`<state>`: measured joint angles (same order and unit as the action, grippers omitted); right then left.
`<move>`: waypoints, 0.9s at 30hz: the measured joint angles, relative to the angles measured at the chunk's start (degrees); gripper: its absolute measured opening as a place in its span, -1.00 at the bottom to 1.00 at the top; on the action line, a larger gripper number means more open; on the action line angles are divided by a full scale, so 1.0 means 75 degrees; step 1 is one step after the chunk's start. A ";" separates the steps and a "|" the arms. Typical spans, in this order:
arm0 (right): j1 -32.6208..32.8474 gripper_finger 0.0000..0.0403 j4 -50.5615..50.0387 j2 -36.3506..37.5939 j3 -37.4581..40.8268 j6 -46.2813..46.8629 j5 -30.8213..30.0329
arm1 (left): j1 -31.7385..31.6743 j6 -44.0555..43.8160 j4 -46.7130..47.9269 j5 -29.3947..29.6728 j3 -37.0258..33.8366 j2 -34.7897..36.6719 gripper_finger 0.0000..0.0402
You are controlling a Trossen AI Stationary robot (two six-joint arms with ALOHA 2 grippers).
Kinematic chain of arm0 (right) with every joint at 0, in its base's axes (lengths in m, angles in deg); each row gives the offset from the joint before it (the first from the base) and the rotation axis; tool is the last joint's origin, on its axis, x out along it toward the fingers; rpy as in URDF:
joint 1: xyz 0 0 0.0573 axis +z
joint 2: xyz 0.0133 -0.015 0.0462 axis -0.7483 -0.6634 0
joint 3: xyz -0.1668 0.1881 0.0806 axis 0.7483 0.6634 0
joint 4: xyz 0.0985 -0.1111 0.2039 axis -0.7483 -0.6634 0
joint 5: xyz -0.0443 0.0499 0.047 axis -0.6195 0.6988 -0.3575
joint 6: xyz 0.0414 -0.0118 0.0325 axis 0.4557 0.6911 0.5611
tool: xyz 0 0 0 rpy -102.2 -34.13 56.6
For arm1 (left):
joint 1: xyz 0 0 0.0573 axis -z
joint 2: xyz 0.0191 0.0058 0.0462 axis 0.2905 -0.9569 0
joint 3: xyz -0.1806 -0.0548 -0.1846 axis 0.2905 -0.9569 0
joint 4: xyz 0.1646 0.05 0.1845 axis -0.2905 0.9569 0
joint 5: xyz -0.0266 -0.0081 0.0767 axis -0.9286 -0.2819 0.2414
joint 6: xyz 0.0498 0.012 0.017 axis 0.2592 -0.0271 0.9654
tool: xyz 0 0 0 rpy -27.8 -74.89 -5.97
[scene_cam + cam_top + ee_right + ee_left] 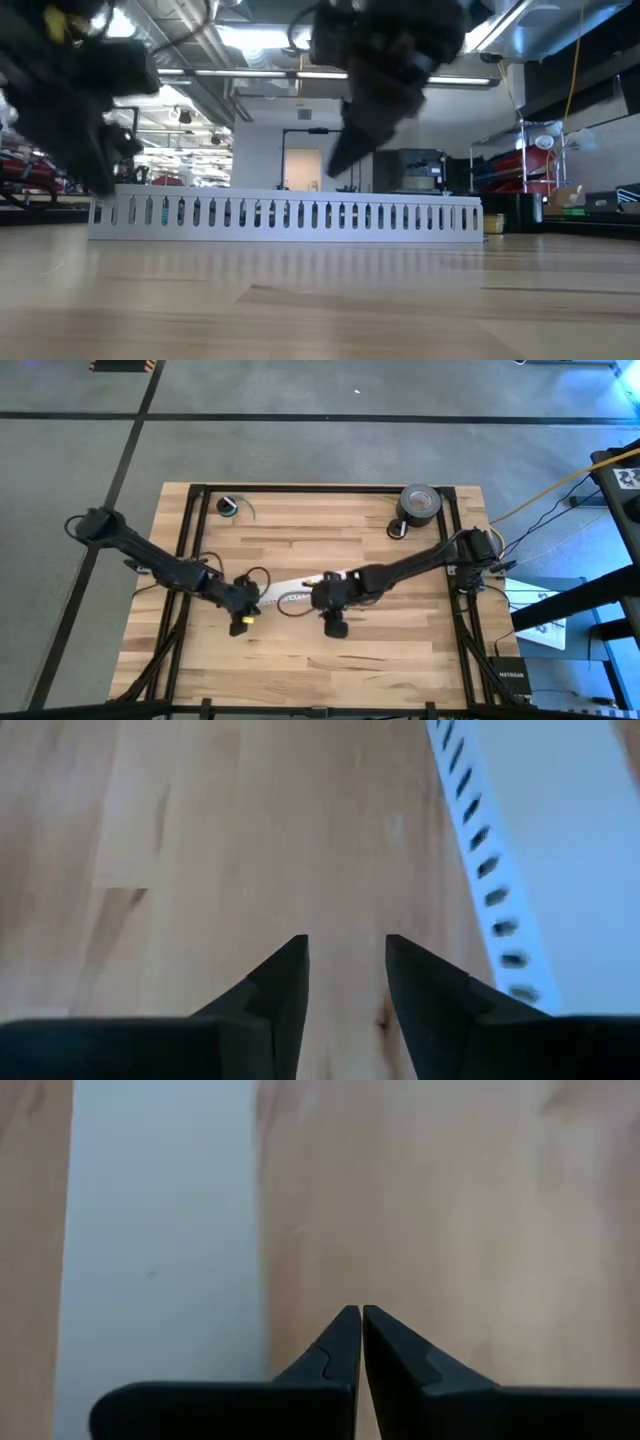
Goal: Ziptie cables
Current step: Close the white cable duct, then return to Home Position
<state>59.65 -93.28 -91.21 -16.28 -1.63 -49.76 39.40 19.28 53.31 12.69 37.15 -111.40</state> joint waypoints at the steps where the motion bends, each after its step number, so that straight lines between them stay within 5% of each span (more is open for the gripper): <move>1: 0.0096 -0.39 0.0006 0.0000 0.0116 0.0112 -0.0294 | -0.0106 0.0137 0.0017 0.0028 0.0000 -0.0212 -1.00; 9: 0.0486 -0.39 -0.0062 0.0003 0.0471 0.0454 -0.1401 | -0.1173 0.1068 0.0203 0.0382 0.0082 -0.0733 -1.00; 18: 0.0347 -0.40 -0.0324 0.1076 0.0398 -0.0324 -0.1398 | -0.1305 0.2148 0.2096 0.0325 0.1343 0.0782 -1.00; 21: -0.0067 -0.48 -0.0318 0.1688 0.0415 -0.0537 -0.0912 | -0.1309 0.2484 0.2323 0.0813 0.1539 0.1636 -1.00; 27: -0.0955 -0.95 0.0976 0.2960 0.1401 -0.0951 0.0769 | -0.1319 0.2745 0.2046 0.1864 0.1224 0.3555 -1.00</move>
<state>52.49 -85.95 -69.00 -5.77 -8.77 -43.99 29.51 39.86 68.66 26.67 46.33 -84.74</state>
